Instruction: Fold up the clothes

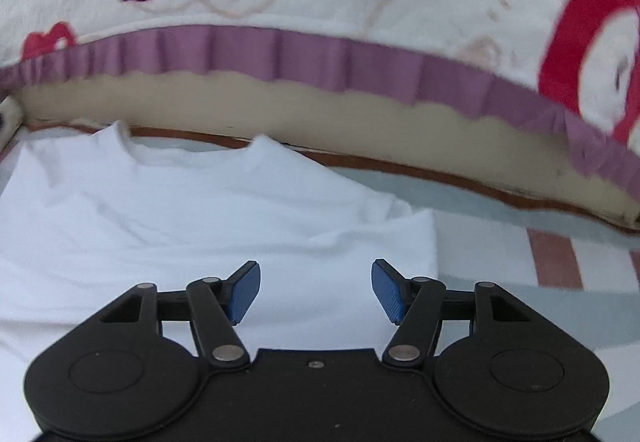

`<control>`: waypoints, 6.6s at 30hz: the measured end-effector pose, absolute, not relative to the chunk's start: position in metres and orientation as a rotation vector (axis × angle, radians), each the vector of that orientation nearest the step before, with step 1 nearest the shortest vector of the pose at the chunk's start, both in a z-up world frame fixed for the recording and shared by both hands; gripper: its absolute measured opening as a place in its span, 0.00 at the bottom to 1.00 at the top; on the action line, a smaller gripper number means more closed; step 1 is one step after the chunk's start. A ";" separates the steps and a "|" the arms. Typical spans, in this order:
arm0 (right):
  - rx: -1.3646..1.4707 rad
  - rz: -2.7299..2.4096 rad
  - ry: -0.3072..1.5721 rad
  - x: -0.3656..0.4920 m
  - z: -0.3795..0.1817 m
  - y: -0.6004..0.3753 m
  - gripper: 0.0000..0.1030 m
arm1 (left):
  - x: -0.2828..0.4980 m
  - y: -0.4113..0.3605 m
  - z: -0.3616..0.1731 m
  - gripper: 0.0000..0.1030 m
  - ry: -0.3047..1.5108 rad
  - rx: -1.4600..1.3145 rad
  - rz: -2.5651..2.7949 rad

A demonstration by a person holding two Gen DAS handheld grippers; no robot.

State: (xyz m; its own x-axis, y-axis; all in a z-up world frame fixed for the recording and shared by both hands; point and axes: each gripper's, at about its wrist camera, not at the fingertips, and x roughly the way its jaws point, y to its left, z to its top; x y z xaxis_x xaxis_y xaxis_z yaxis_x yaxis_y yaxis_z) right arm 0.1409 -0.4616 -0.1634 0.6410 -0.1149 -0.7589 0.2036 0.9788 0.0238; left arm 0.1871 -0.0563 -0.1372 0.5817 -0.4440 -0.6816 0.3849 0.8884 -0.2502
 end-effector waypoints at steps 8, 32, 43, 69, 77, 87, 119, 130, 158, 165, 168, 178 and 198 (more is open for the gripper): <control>0.152 -0.191 0.852 0.134 -0.184 -0.473 0.65 | 0.184 -0.068 -0.129 0.01 0.688 -0.009 -0.507; 0.024 -0.254 0.859 0.130 -0.179 -0.474 0.67 | 0.223 -0.049 -0.145 0.01 0.691 -0.101 -0.453; 0.200 -0.208 0.790 0.161 -0.187 -0.524 0.08 | 0.222 -0.052 -0.134 0.01 0.623 -0.108 -0.499; 0.370 -0.292 0.761 0.121 -0.169 -0.527 0.36 | 0.265 -0.016 -0.156 0.13 0.808 -0.313 -0.515; 0.294 -0.228 0.853 0.094 -0.169 -0.494 0.50 | 0.231 -0.050 -0.160 0.32 0.776 0.037 -0.650; 0.155 -0.217 0.867 -0.016 -0.172 -0.451 0.51 | 0.188 -0.077 -0.176 0.49 0.753 0.210 -0.649; 0.386 -0.260 0.829 0.055 -0.189 -0.431 0.62 | 0.135 -0.072 -0.178 0.01 0.621 0.449 -0.739; 0.288 -0.241 0.747 0.074 -0.188 -0.414 0.61 | 0.159 -0.098 -0.139 0.40 0.661 0.071 -0.790; 0.268 -0.341 0.913 0.055 -0.183 -0.428 0.62 | 0.158 -0.105 -0.149 0.48 0.847 0.120 -0.883; 0.307 -0.196 0.763 0.052 -0.166 -0.403 0.63 | 0.177 -0.094 -0.155 0.47 0.803 0.048 -0.704; 0.221 -0.062 0.743 0.071 -0.164 -0.364 0.63 | 0.178 -0.096 -0.167 0.47 0.850 0.094 -0.665; 0.068 0.096 0.852 0.129 -0.191 -0.268 0.63 | 0.177 -0.067 -0.165 0.48 0.869 0.024 -0.645; 0.234 0.263 0.863 0.135 -0.190 -0.268 0.60 | 0.174 -0.056 -0.160 0.48 0.916 0.029 -0.609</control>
State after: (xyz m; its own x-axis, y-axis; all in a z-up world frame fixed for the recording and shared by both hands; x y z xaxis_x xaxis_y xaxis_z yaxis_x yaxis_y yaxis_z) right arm 0.1349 -0.2676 -0.1897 0.6216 0.3209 -0.7145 -0.1329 0.9422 0.3076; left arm 0.1738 -0.0564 -0.1599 0.4534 -0.4813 -0.7502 0.5049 0.8323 -0.2288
